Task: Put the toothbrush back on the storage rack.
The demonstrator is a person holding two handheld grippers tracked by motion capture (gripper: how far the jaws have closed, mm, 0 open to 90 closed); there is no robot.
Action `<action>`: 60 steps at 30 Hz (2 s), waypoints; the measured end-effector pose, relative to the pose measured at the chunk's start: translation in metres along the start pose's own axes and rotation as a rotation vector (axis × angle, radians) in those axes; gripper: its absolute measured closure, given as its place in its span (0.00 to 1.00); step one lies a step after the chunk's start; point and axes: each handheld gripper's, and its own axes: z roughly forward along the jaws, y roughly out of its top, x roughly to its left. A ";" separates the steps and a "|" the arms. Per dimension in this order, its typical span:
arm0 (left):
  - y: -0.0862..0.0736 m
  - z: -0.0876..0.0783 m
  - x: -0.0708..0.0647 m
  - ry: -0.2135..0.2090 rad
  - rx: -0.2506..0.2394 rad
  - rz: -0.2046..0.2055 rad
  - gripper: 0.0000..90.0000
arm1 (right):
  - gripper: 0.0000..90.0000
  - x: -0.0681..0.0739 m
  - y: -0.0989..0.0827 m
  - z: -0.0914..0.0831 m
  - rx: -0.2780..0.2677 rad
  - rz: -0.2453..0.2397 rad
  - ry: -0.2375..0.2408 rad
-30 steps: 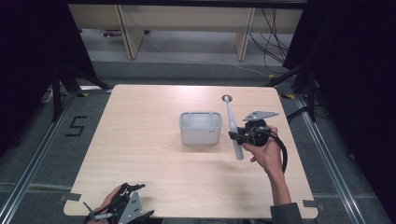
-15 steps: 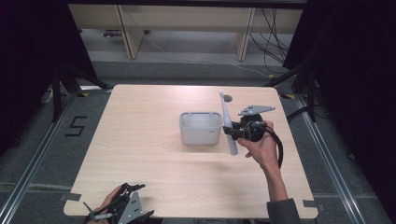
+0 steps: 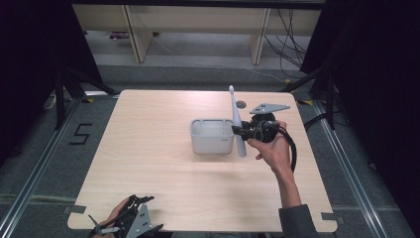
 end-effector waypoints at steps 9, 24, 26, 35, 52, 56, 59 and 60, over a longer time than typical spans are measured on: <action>0.000 0.000 0.000 -0.006 -0.002 -0.010 0.17 | 0.74 0.002 0.016 0.006 -0.013 -0.025 -0.002; 0.000 0.000 0.001 -0.001 -0.007 -0.003 0.17 | 0.74 0.006 0.044 0.026 -0.041 -0.021 0.017; 0.000 0.000 0.001 -0.001 -0.008 -0.003 0.17 | 0.74 0.007 0.046 0.029 -0.045 -0.005 0.020; -0.001 0.002 0.001 -0.003 -0.028 -0.021 0.17 | 0.74 0.005 0.059 0.044 -0.055 0.010 0.016; -0.002 0.000 0.004 0.004 -0.009 -0.008 0.17 | 0.74 0.004 0.070 0.068 -0.063 0.002 0.011; -0.001 0.001 0.002 -0.002 -0.021 -0.010 0.17 | 0.74 0.005 0.068 0.077 -0.054 0.005 -0.007; -0.001 0.001 0.003 -0.002 -0.014 -0.012 0.17 | 0.74 0.003 0.067 0.082 -0.045 -0.004 -0.003; -0.001 0.001 0.003 -0.002 -0.014 -0.012 0.17 | 0.74 0.003 0.067 0.082 -0.045 -0.004 -0.003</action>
